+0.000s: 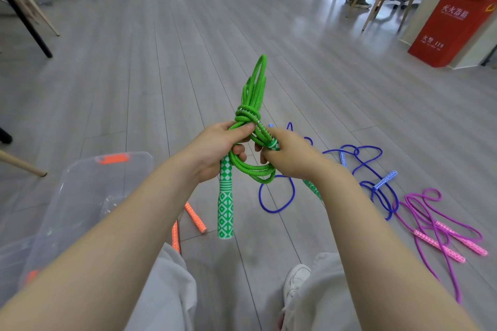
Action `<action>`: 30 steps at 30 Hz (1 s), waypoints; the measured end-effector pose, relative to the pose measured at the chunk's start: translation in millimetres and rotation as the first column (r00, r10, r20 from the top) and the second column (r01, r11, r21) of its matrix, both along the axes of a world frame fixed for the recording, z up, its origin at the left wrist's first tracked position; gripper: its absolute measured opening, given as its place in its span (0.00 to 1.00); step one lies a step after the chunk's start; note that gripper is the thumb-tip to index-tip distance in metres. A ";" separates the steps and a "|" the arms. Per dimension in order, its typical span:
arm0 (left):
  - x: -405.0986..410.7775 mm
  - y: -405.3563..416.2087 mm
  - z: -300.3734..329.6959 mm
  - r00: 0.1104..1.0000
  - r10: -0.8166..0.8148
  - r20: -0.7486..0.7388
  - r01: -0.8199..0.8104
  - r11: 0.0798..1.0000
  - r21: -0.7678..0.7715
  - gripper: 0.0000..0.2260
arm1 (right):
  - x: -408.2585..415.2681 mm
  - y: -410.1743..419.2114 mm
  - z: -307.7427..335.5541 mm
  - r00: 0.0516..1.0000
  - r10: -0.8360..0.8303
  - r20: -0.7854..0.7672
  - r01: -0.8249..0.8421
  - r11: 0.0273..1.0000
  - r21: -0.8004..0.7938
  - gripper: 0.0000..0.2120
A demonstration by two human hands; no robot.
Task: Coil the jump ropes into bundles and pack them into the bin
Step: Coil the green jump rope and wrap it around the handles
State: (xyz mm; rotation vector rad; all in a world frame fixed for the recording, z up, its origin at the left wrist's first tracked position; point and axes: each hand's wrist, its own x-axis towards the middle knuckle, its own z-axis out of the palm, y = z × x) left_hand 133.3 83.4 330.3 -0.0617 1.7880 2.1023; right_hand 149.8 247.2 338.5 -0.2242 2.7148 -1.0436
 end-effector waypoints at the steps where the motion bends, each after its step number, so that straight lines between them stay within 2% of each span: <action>1: -0.2 -0.1 -0.5 1.000 -0.002 0.001 0.002 1.000 -0.027 0.10 | 0.0 0.3 -0.4 1.000 0.011 -0.001 -0.011 1.000 0.009 0.08; 6: 2.2 -0.9 -1.0 0.996 -0.048 -0.076 0.038 0.992 -0.119 0.05 | 0.7 2.1 -2.5 0.999 0.035 -0.003 -0.035 0.999 0.025 0.07; 11: 2.9 -0.7 1.6 0.985 0.024 -0.169 -0.036 0.997 -0.070 0.05 | -0.1 2.4 -4.2 1.000 0.017 -0.009 -0.018 0.999 -0.038 0.05; 14: 0.5 -3.4 1.8 0.979 0.101 -0.176 -0.107 0.994 -0.025 0.03 | -3.0 11.0 -6.1 0.999 0.003 0.047 -0.002 1.000 -0.030 0.13; 16: -2.6 -5.9 0.7 0.971 0.156 -0.181 -0.161 0.987 -0.013 0.04 | -4.9 19.9 -4.6 0.999 -0.026 0.031 0.027 0.999 -0.020 0.14; 19: -4.8 -5.8 0.5 0.963 0.213 -0.166 -0.210 0.977 0.036 0.02 | -3.6 26.0 0.9 0.999 -0.045 -0.007 0.044 0.995 -0.089 0.17; 22: -6.2 -6.0 3.1 0.964 0.258 -0.060 -0.244 0.954 0.173 0.06 | -1.5 22.1 4.6 0.998 -0.069 0.011 0.070 0.976 -0.207 0.24; 25: -7.7 -10.6 5.3 0.965 0.262 0.002 -0.254 0.935 0.246 0.05 | -4.3 23.0 5.9 0.993 -0.113 -0.028 0.107 0.981 -0.160 0.26; 30: -4.4 -11.1 5.7 0.983 0.181 -0.023 -0.169 0.950 0.264 0.06 | -7.7 27.8 -0.2 0.990 -0.120 -0.076 0.114 0.991 -0.073 0.22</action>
